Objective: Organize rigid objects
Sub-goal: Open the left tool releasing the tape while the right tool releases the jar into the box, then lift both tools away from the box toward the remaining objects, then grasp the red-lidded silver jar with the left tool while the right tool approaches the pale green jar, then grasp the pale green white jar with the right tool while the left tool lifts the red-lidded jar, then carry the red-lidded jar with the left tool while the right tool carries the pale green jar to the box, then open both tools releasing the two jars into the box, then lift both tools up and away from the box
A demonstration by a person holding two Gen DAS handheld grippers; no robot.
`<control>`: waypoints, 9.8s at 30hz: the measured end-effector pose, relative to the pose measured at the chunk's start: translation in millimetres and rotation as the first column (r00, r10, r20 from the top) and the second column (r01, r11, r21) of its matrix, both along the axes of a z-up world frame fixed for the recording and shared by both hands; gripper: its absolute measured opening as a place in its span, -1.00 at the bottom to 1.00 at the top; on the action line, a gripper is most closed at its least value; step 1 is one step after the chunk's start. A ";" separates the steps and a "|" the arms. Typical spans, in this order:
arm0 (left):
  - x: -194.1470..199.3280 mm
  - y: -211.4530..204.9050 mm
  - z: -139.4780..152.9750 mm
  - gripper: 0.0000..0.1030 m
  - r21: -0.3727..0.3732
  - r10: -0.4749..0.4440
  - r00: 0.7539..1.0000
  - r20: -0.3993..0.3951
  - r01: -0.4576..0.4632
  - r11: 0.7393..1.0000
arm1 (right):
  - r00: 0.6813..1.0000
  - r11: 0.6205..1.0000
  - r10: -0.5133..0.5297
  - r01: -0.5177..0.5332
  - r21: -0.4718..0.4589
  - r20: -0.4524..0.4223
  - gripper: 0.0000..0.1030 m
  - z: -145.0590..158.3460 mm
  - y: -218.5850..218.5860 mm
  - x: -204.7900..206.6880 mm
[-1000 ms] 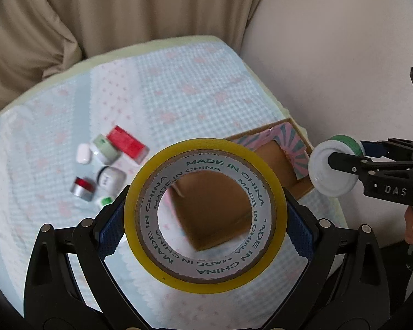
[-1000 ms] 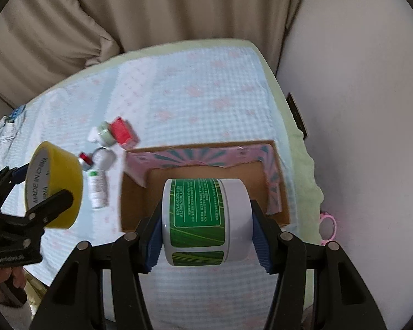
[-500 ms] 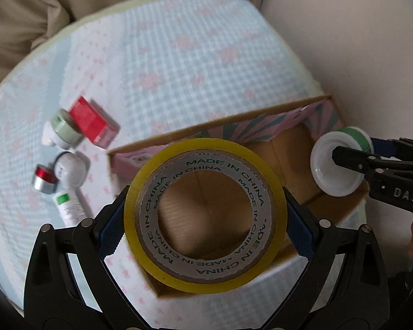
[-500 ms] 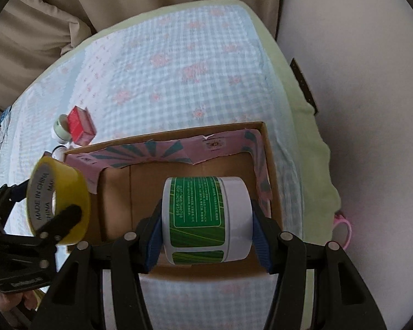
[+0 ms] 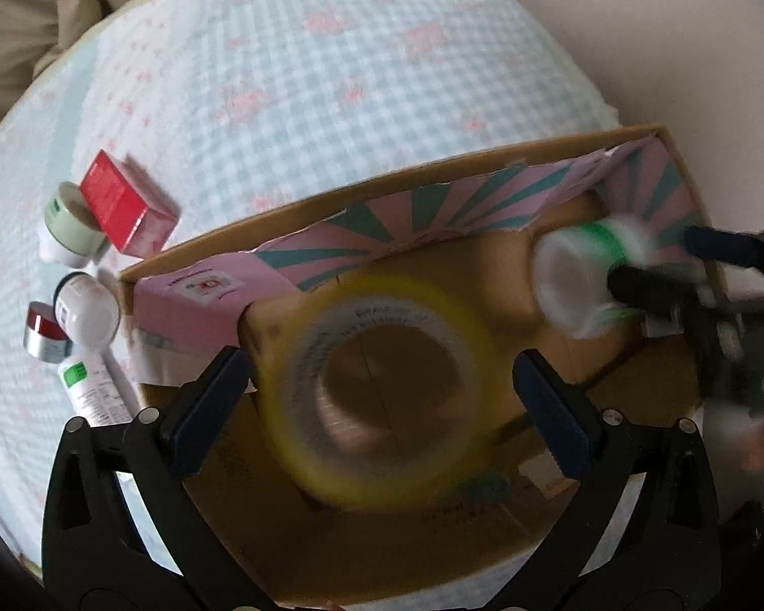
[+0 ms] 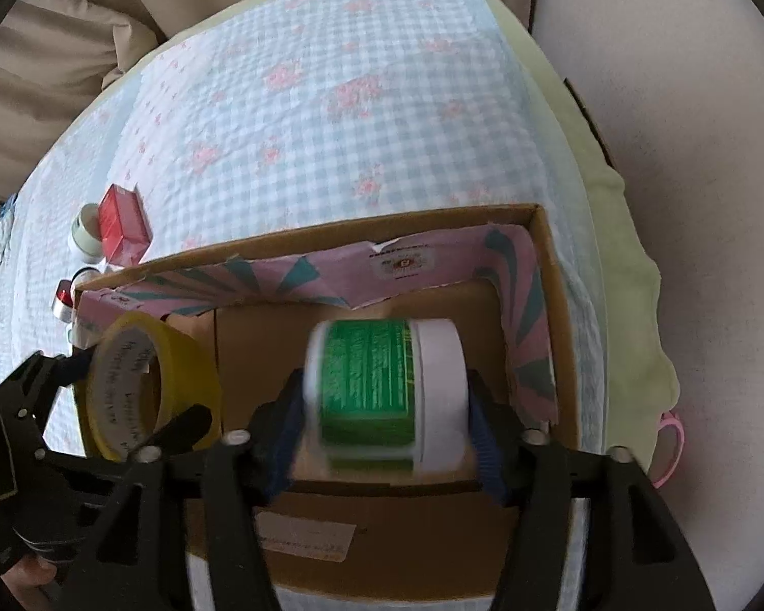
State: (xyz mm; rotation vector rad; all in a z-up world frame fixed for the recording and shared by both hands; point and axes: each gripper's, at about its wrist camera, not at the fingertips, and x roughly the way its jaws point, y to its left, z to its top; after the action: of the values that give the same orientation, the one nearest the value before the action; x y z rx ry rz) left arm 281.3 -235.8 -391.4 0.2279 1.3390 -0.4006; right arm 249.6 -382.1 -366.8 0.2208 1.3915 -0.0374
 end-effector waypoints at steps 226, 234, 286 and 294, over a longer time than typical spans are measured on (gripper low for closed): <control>37.8 -28.9 25.2 1.00 -0.228 -0.146 0.986 -0.083 0.124 0.966 | 0.969 0.994 -0.003 -0.023 0.103 0.247 0.01 16.1 25.5 -61.6; 29.3 7.8 40.7 1.00 -0.171 -0.102 0.994 -0.051 0.091 0.981 | 0.970 0.998 0.064 -0.069 0.011 0.235 1.00 16.5 42.8 -72.4; -75.7 401.3 247.4 1.00 -0.146 0.221 0.931 0.289 -0.186 0.972 | 0.925 0.995 0.029 0.007 -0.095 0.379 1.00 205.3 259.7 -122.7; -47.5 453.8 243.8 1.00 -0.158 0.157 0.946 0.284 -0.116 0.981 | 0.924 0.992 -0.005 0.052 -0.112 0.383 1.00 213.8 330.7 -116.4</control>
State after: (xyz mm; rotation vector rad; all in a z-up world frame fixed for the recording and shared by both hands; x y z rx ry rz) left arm 233.9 218.0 -147.7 0.0733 1.0206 -0.3264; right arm 133.2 -51.4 -153.0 0.1384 0.9917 -0.0970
